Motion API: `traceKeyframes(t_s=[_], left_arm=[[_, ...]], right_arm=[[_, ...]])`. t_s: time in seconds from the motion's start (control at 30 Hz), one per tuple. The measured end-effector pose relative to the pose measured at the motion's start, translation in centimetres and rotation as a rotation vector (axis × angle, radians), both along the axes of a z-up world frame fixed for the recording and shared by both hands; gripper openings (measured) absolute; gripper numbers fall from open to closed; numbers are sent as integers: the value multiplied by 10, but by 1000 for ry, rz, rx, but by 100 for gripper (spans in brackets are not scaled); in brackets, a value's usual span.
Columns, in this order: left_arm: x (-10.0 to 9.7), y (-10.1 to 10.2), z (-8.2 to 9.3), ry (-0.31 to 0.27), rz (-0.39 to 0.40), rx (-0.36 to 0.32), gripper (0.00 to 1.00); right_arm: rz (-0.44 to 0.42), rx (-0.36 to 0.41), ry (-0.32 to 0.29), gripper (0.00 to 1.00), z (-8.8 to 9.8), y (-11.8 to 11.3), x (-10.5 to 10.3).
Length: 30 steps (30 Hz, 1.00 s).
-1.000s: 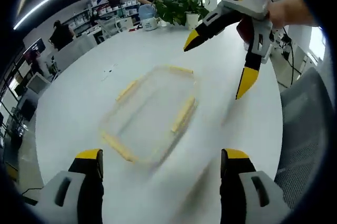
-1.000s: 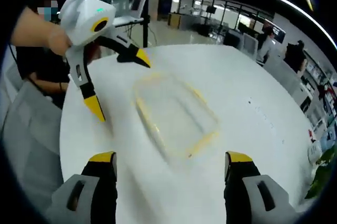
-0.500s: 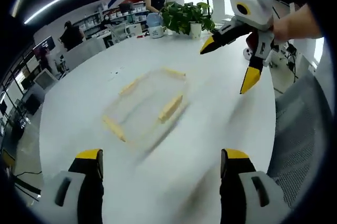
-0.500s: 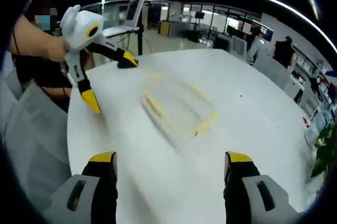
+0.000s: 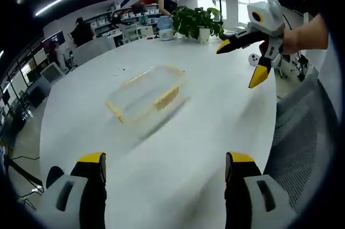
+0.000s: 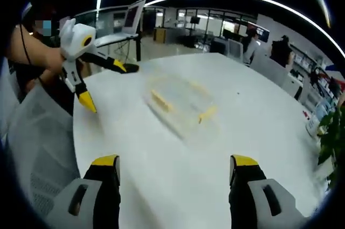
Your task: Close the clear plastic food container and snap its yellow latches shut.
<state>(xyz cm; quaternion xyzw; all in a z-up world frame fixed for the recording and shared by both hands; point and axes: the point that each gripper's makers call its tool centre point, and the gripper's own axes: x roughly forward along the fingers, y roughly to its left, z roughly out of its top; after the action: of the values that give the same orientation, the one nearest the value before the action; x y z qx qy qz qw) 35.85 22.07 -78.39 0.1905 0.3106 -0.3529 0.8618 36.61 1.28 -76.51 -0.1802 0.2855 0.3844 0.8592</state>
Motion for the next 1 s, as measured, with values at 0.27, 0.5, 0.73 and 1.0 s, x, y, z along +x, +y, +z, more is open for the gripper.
traceKeyframes(t_s=[0.27,0.5,0.73,1.0], left_arm=[[-15,5,0,-8,37,-27,94],[-29,13,-3,-6,61,-40,94],[-38,23,-5,-6,71,-43,93],[-56,28,-10,7,79,-46,93]], right_arm=[[-34,21,5,84,-8,-10,-23],[-68,34,20,84,-16,-22,-42],[-91,44,21,84,-19,-25,-58],[-108,61,14,84,-18,-29,-67]])
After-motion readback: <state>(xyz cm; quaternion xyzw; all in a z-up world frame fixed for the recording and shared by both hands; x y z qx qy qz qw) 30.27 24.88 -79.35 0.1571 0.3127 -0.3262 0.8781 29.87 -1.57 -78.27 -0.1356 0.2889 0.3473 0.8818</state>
